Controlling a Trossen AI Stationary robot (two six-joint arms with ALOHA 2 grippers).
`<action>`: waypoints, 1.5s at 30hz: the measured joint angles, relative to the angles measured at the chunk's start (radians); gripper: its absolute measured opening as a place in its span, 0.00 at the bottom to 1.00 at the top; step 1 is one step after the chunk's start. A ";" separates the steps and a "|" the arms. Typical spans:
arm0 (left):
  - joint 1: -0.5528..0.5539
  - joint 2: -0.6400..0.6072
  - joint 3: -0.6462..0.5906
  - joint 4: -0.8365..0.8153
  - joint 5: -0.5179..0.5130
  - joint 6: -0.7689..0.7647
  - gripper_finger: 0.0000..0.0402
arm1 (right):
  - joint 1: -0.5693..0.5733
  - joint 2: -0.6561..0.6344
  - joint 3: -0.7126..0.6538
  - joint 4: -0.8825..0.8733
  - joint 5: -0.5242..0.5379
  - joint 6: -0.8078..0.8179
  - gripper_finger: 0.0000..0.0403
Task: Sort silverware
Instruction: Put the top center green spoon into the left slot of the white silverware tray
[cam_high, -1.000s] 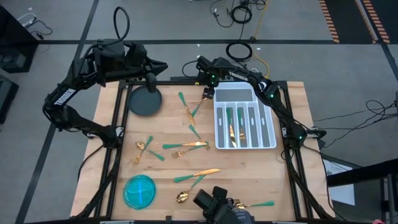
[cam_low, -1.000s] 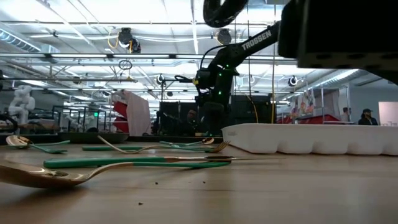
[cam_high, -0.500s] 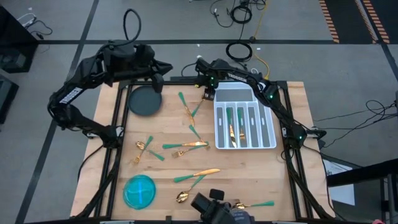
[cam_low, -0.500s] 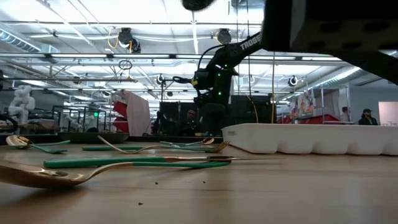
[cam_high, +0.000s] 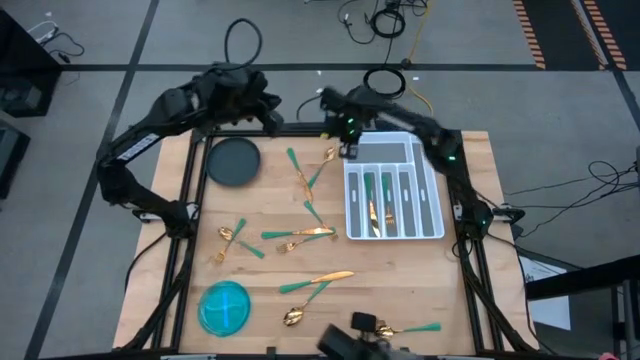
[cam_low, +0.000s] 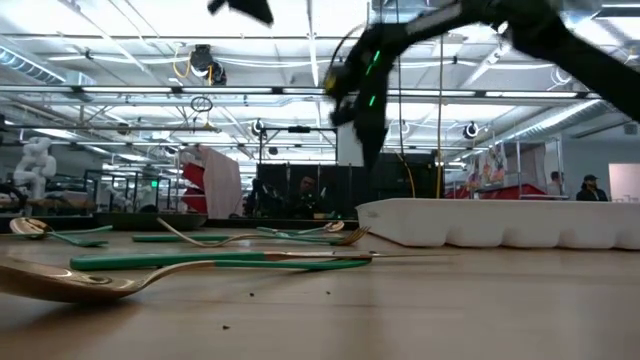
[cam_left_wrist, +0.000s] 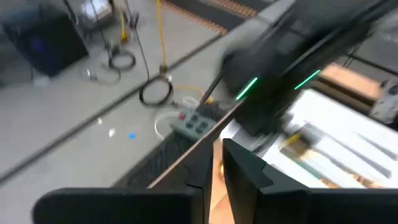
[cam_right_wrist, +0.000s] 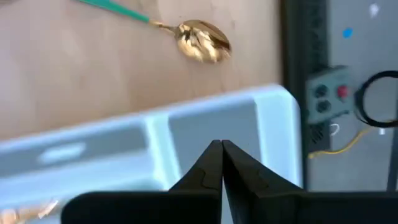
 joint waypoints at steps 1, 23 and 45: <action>0.028 0.001 -0.047 0.035 0.033 -0.005 0.08 | 0.000 -0.049 0.000 -0.025 0.004 0.007 0.00; 0.171 0.532 -0.399 0.806 0.310 -0.306 0.00 | 0.165 -0.785 0.001 -0.165 0.233 0.403 0.00; 0.157 0.842 0.043 0.322 0.265 -0.364 0.00 | 0.352 -0.804 0.001 -0.158 0.231 0.450 0.00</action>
